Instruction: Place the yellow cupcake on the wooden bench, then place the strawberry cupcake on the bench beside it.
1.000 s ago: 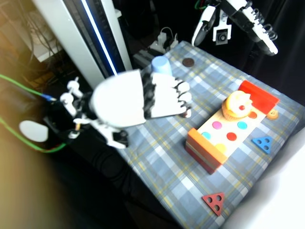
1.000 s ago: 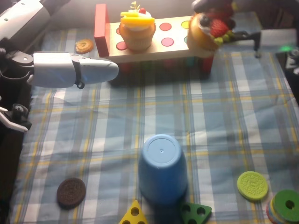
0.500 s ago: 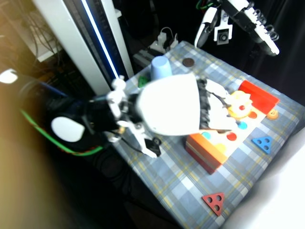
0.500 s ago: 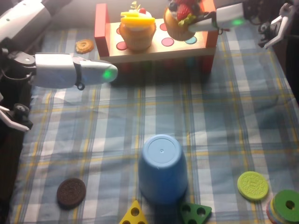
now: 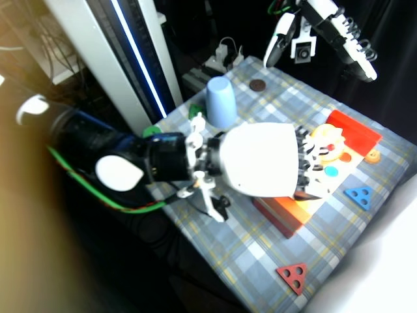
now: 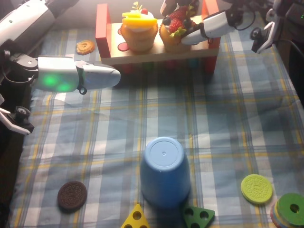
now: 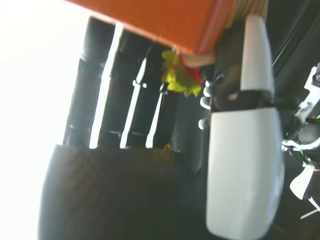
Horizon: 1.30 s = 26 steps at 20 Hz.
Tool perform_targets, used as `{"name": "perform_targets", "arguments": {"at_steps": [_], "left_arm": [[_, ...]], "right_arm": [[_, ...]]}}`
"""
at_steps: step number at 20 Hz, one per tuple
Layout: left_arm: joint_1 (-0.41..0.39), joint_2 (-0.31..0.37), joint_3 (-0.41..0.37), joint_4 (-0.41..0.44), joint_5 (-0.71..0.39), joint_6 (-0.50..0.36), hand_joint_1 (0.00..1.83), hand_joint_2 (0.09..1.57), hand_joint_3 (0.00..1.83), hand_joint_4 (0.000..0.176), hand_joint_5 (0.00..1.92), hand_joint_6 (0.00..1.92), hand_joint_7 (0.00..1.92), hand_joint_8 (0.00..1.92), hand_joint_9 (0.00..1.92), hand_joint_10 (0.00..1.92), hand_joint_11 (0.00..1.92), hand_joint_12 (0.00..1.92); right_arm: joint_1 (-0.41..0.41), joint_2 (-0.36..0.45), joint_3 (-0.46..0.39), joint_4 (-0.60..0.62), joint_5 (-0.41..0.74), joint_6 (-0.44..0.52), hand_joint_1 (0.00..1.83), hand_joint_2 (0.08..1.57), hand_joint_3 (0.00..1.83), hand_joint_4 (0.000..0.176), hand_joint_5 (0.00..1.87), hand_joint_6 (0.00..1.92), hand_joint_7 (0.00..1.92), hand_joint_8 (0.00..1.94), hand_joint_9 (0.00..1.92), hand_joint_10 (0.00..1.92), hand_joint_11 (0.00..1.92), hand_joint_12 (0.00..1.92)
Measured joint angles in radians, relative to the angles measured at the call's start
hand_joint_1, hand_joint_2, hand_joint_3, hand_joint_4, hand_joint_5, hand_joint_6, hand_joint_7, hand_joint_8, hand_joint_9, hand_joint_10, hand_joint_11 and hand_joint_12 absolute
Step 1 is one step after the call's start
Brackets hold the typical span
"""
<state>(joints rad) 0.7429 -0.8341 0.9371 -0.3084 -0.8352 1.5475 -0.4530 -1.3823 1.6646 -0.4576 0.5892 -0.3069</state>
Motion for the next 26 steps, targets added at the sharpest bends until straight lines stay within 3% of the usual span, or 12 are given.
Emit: {"name": "perform_targets", "arguments": {"at_steps": [3, 4, 5, 7, 10, 16, 18, 19, 21, 23, 24, 26], "left_arm": [[-0.005, -0.004, 0.002, 0.005, 0.001, -0.001, 0.93, 0.77, 0.0, 0.176, 0.0, 0.0, 0.0, 0.0, 0.0, 0.0, 0.0, 0.0], [-0.005, -0.004, 0.002, 0.008, 0.004, -0.001, 0.94, 0.77, 0.0, 0.176, 0.0, 0.0, 0.0, 0.0, 0.0, 0.0, 0.0, 0.0], [-0.005, -0.005, 0.002, 0.006, 0.005, -0.002, 0.96, 0.77, 0.0, 0.176, 0.0, 0.0, 0.0, 0.0, 0.0, 0.0, 0.0, 0.0], [-0.005, -0.005, 0.002, 0.006, 0.006, -0.005, 0.96, 0.77, 0.0, 0.176, 0.0, 0.0, 0.0, 0.0, 0.0, 0.0, 0.0, 0.0], [-0.004, -0.005, 0.002, 0.005, 0.006, -0.013, 0.99, 0.77, 0.0, 0.176, 0.0, 0.0, 0.0, 0.0, 0.0, 0.0, 0.0, 0.0], [0.005, -0.005, 0.002, 0.01, -0.007, -0.053, 1.0, 0.77, 0.0, 0.176, 0.0, 0.0, 0.0, 0.0, 0.0, 0.0, 0.0, 0.0], [0.021, 0.006, -0.003, 0.018, -0.03, -0.11, 1.01, 0.76, 0.0, 0.176, 0.0, 0.0, 0.0, 0.0, 0.0, 0.0, 0.0, 0.0], [0.029, 0.011, -0.003, 0.028, -0.048, -0.145, 0.98, 0.77, 0.0, 0.141, 0.0, 0.0, 0.0, 0.0, 0.0, 0.0, 0.0, 0.0], [0.058, 0.032, -0.003, 0.048, -0.121, -0.266, 0.91, 0.8, 0.01, 0.124, 0.0, 0.0, 0.0, 0.0, 0.0, 0.0, 0.0, 0.0], [0.095, 0.045, -0.002, 0.081, -0.244, -0.399, 0.81, 0.8, 0.01, 0.17, 0.0, 0.0, 0.0, 0.0, 0.0, 0.0, 0.0, 0.0], [0.115, 0.047, -0.002, 0.099, -0.293, -0.456, 0.83, 0.77, 0.0, 0.137, 0.0, 0.0, 0.0, 0.0, 0.0, 0.0, 0.0, 0.0], [0.165, 0.047, 0.014, 0.147, -0.402, -0.603, 0.75, 0.85, 0.03, 0.174, 0.0, 0.0, 0.0, 0.0, 0.0, 0.0, 0.0, 0.0]], "right_arm": [[0.002, -0.004, 0.006, 0.001, -0.01, 0.001, 1.24, 1.05, 0.0, 0.043, 1.11, 0.76, 1.13, 0.74, 0.7, 0.34, 0.0, 1.31], [0.003, -0.004, 0.006, 0.0, -0.011, 0.0, 1.21, 1.01, 0.0, 0.012, 0.93, 0.35, 0.92, 0.34, 0.6, 0.21, 0.0, 1.14], [0.004, -0.004, 0.006, 0.001, -0.011, 0.001, 1.18, 0.99, 0.0, 0.033, 0.87, 0.13, 0.87, 0.14, 0.56, 0.14, 0.0, 1.09], [0.01, -0.004, 0.005, -0.008, -0.029, -0.006, 1.04, 0.98, 0.0, 0.116, 0.57, 0.0, 0.56, 0.0, 0.42, 0.05, 0.0, 1.03], [0.01, -0.004, -0.008, -0.012, -0.048, -0.007, 1.09, 0.9, 0.0, 0.145, 0.38, 0.0, 0.37, 0.0, 0.33, 0.0, 0.0, 1.03], [0.01, 0.016, -0.076, -0.01, -0.004, -0.007, 1.09, 0.87, 0.0, 0.121, 0.2, 0.0, 0.24, 0.0, 0.24, 0.01, 0.0, 0.78], [0.002, 0.077, -0.124, 0.033, 0.062, -0.021, 0.96, 0.86, 0.0, 0.167, 0.07, 0.0, 0.07, 0.0, 0.12, 0.0, 0.0, 0.73], [-0.011, 0.105, -0.149, 0.078, 0.105, -0.04, 0.93, 0.83, 0.0, 0.174, 0.06, 0.0, 0.03, 0.0, 0.06, 0.01, 0.0, 0.6], [-0.087, 0.204, -0.231, 0.191, 0.23, -0.107, 0.81, 0.85, 0.0, 0.176, 0.02, 0.01, 0.0, 0.0, 0.01, 0.0, 0.0, 0.15], [-0.188, 0.299, -0.337, 0.291, 0.377, -0.174, 0.86, 0.87, 0.01, 0.176, 0.0, 0.0, 0.0, 0.0, 0.0, 0.0, 0.0, 0.01], [-0.229, 0.332, -0.379, 0.314, 0.439, -0.197, 0.93, 0.86, 0.0, 0.139, 0.01, 0.0, 0.0, 0.0, 0.0, 0.0, 0.0, 0.0], [-0.331, 0.371, -0.439, 0.377, 0.631, -0.212, 0.91, 0.84, 0.0, 0.153, 0.02, 0.01, 0.0, 0.0, 0.0, 0.0, 0.0, 0.0]]}}
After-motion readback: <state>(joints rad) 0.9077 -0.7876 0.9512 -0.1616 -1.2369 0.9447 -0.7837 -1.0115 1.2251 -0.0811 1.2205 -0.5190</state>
